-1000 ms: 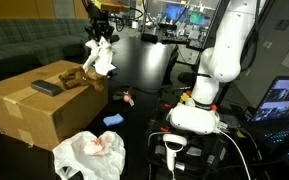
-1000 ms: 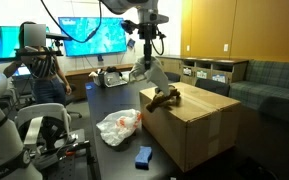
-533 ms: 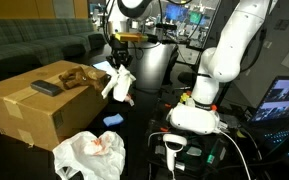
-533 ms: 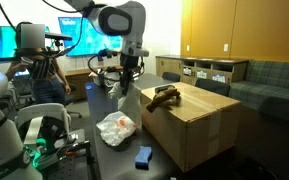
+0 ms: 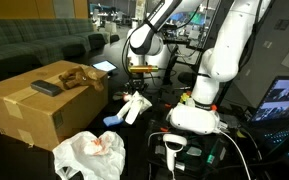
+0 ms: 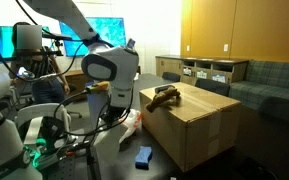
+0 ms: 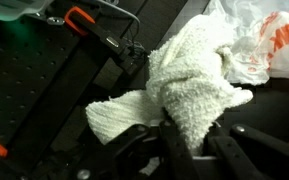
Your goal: Put the turnip plushie on the table, then the moose on the box, then the white towel on the table, then the blue sponge on the box, then the duster on the table, lastly, the plastic on the box
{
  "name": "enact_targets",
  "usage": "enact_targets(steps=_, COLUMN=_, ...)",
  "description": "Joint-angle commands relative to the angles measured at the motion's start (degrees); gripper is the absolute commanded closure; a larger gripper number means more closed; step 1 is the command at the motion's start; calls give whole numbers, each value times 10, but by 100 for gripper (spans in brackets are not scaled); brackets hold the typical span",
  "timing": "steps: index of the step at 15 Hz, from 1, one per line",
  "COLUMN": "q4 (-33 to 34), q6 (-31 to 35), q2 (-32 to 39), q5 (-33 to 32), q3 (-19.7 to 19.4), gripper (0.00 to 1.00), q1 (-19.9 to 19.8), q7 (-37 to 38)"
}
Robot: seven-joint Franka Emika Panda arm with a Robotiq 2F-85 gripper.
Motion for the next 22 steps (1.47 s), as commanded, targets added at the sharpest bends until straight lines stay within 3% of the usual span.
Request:
enact_targets(steps=1, q4=20, q6=45, q2=74, q5=83, q3=-10, gripper=95, q1=-16, q7=3)
enact_targets(steps=8, q4=74, q6=77, q2=175, q5=225, q3=-41, gripper=95, q1=-55, q7=-5)
enact_targets(steps=14, q4=120, q6=65, q2=230, q5=285, q3=-80, gripper=95, q1=-89, q7=15)
enact_targets(steps=20, q4=150, q6=59, q2=286, q5=315, q3=-110, gripper=95, q1=-105, q7=95)
enact_targets(steps=21, q4=153, q6=56, q2=291, q5=314, q3=-113, gripper=82, q1=-105, q7=108)
enact_targets(steps=22, q4=157, q6=53, q2=294, q5=313, q3=-114, gripper=56, q1=-105, q7=118)
